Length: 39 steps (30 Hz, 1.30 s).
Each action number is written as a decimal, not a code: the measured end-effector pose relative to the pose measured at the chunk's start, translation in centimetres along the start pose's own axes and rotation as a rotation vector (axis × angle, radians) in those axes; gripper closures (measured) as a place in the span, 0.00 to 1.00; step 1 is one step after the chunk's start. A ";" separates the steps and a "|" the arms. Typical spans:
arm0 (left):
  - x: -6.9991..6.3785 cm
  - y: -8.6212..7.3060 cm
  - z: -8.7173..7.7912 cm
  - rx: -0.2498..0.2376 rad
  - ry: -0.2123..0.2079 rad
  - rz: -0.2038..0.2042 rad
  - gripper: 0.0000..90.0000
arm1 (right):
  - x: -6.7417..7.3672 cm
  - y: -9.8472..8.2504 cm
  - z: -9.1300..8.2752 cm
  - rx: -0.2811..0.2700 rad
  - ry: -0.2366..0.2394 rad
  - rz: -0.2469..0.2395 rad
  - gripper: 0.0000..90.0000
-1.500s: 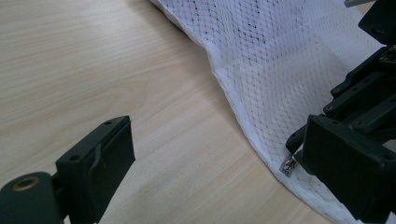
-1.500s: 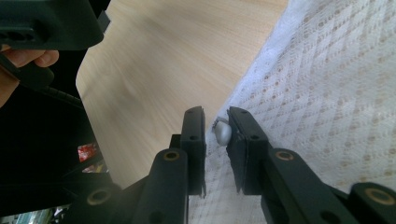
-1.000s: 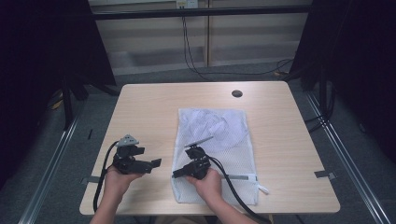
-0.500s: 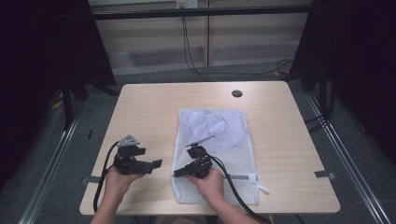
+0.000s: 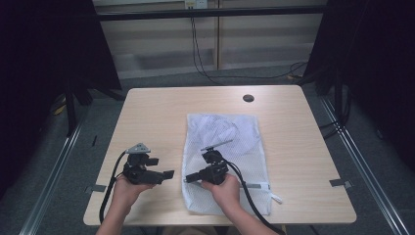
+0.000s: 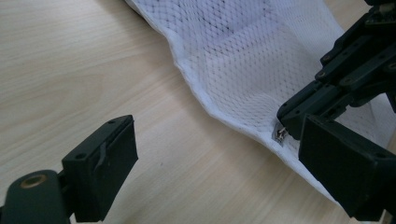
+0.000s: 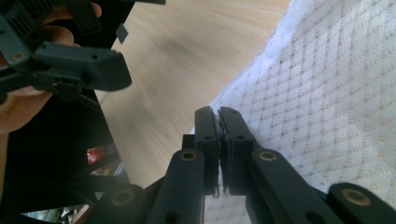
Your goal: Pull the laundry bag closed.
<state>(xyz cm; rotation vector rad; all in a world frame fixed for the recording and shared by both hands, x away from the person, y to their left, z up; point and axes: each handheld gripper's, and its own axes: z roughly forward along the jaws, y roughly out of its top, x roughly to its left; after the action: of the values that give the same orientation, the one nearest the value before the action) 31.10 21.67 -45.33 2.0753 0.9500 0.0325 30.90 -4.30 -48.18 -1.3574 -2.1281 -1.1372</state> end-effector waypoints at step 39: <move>-1.7 -0.1 3.0 0.113 -0.232 -0.118 0.29 | -0.1 0.1 -1.9 -0.056 0.010 -0.011 0.96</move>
<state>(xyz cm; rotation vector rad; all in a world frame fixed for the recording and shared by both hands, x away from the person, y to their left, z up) 30.83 18.58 -46.80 2.0674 0.9467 -0.3237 30.86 -5.78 -47.05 -1.3632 -2.1139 -1.2140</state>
